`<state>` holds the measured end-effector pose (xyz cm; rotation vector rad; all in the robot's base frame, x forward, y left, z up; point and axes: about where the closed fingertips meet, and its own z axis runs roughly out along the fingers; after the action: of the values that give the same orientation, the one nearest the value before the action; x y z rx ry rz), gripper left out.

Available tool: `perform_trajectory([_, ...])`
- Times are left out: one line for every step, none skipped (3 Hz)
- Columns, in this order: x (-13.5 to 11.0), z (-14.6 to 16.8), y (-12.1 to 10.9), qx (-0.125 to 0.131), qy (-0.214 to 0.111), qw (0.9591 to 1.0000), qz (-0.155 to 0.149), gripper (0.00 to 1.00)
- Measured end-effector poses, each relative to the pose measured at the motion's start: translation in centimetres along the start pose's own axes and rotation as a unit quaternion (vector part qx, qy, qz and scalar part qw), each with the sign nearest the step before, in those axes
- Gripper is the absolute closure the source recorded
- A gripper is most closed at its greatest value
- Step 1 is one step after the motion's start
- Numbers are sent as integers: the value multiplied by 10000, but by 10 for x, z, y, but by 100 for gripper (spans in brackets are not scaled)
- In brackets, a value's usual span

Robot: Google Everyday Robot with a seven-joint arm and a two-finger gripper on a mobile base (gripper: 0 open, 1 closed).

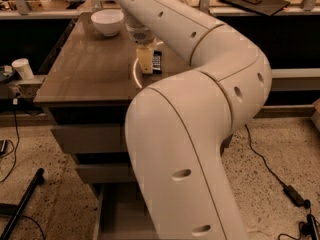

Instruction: Place rxbar blueberry into bottom drawer

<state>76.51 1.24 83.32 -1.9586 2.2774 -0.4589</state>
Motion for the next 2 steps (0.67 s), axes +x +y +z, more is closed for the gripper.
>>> perform_trajectory([0, 0, 0, 0, 0, 10000, 0, 80])
perform_trajectory([0, 0, 0, 0, 0, 10000, 0, 100])
